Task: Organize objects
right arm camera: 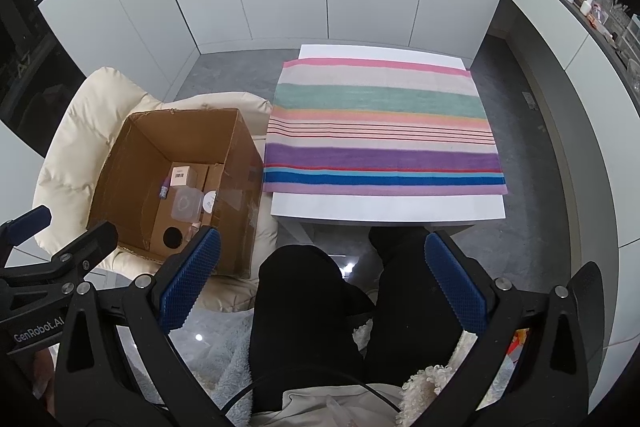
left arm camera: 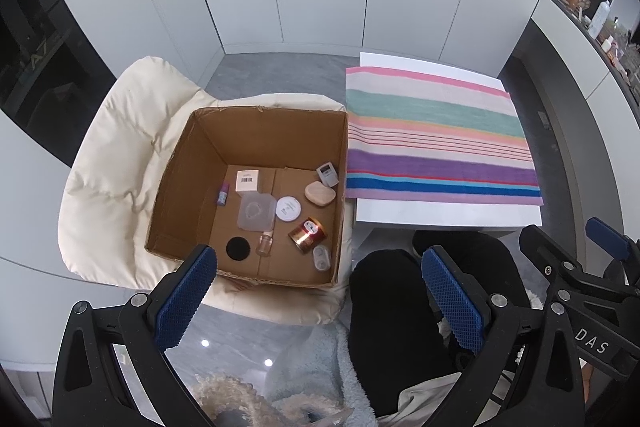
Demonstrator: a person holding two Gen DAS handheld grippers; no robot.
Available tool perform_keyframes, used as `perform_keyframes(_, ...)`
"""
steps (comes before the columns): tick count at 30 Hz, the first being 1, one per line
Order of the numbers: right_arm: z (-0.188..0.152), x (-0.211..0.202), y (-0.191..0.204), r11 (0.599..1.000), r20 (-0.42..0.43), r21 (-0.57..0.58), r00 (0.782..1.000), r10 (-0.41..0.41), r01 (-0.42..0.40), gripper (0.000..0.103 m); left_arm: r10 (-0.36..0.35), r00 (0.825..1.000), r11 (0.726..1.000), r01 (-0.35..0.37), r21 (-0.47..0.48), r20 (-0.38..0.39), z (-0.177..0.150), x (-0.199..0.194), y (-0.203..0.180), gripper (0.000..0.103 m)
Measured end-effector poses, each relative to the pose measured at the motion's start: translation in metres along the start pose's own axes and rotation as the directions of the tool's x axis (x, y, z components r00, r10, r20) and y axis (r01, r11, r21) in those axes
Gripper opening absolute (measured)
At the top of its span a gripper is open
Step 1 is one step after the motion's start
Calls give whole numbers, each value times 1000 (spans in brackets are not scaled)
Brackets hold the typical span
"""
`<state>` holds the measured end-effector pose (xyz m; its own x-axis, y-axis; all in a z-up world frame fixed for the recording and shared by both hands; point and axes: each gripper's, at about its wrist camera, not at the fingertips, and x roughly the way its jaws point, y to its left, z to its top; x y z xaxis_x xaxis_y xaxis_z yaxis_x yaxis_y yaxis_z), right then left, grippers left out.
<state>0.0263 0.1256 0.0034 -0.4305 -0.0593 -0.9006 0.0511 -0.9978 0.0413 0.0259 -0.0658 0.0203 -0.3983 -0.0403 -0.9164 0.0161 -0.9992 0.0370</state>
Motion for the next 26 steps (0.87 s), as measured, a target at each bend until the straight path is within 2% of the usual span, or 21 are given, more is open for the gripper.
perform_keyframes(21, 1, 2, 4, 1000, -7, 6, 1000, 11, -11, 103, -11, 1000, 1000, 12, -4, 15, 0, -4, -1, 103)
perform_keyframes(26, 1, 2, 4, 1000, -14, 5, 1000, 10, -10, 103, 25, 999, 1000, -25, 7, 32, -1, -6, -3, 103)
